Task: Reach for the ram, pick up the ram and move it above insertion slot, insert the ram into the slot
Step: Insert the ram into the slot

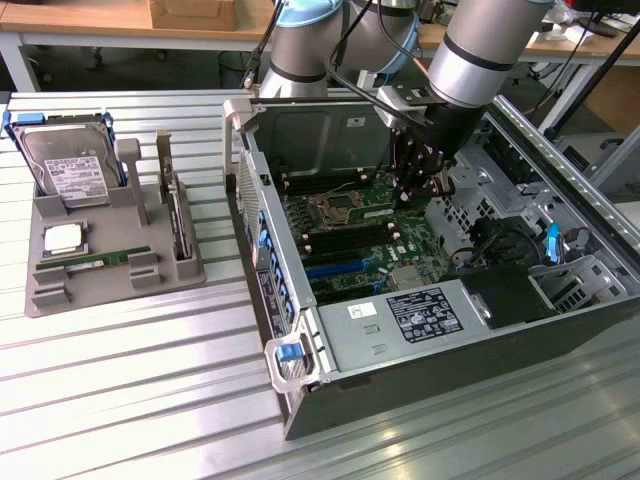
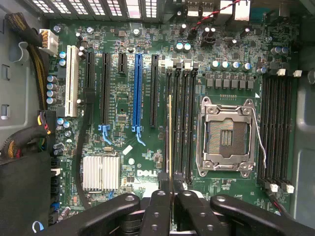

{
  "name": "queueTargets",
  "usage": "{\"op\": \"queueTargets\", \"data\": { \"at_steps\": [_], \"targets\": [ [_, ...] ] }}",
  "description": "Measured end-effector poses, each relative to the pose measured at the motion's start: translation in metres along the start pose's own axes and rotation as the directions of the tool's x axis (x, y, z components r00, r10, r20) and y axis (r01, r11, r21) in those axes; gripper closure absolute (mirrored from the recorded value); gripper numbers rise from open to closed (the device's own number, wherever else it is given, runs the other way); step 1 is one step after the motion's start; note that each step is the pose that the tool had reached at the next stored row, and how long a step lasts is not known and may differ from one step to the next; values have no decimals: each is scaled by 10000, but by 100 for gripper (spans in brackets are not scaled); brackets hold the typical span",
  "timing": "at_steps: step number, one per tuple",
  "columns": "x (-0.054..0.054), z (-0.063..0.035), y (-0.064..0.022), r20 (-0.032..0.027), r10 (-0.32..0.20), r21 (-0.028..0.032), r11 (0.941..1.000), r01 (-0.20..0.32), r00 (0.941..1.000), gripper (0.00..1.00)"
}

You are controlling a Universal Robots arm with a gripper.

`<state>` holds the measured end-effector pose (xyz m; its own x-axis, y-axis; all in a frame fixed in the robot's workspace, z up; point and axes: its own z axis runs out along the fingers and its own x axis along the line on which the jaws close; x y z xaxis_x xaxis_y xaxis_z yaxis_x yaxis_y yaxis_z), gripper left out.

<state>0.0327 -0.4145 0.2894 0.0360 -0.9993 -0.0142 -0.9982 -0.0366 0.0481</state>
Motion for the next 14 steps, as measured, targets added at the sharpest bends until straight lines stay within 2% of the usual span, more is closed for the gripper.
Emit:
{"op": "queueTargets", "data": {
  "at_steps": [14],
  "targets": [
    [1,45,-2,-1,0,0,10000,0,10000,88]
  ]
}}
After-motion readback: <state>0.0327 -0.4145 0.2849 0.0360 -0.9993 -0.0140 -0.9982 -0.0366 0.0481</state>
